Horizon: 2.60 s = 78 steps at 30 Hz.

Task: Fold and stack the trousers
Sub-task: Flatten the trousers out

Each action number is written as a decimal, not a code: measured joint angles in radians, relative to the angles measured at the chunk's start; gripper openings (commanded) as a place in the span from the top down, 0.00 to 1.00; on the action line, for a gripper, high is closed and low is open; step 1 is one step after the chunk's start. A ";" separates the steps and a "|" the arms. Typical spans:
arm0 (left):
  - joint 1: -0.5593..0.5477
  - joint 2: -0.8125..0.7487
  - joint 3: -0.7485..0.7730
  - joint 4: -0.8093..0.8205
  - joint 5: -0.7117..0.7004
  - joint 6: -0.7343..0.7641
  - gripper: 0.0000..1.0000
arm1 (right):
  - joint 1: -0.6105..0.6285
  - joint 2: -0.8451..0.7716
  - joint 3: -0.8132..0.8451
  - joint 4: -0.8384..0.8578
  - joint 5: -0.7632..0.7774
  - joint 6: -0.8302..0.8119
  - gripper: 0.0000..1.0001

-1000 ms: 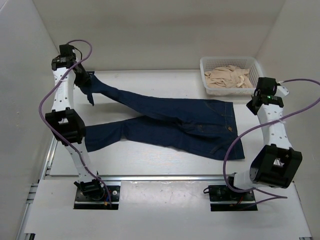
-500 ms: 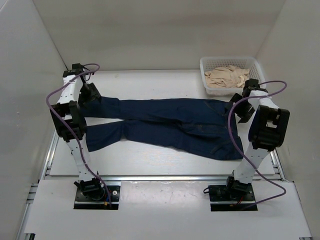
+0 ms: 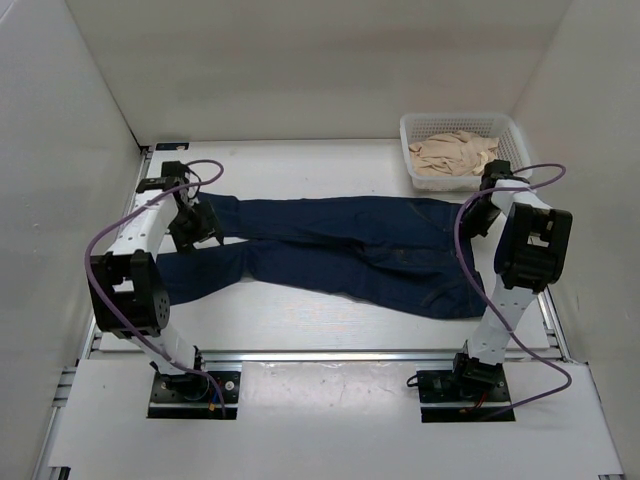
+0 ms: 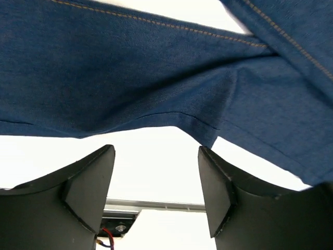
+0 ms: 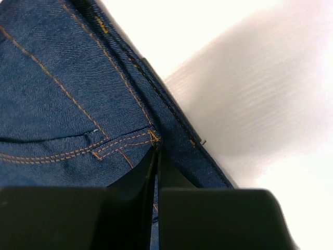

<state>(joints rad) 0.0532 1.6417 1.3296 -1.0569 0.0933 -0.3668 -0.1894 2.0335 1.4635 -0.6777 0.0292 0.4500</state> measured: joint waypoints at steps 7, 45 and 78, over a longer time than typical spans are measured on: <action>-0.123 0.011 -0.080 0.058 -0.010 -0.055 0.03 | -0.014 -0.171 -0.166 0.037 0.169 0.112 1.00; -0.280 0.010 0.102 -0.090 -0.233 -0.189 0.56 | 0.049 -0.423 -0.210 -0.028 0.298 0.141 0.59; -0.183 1.004 1.201 -0.234 -0.067 -0.112 0.48 | 1.014 -0.422 -0.552 -0.028 0.047 0.230 0.66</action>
<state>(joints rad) -0.1299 2.6453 2.5301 -1.2907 0.0265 -0.4786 0.8246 1.6115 0.9119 -0.7055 0.0765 0.6804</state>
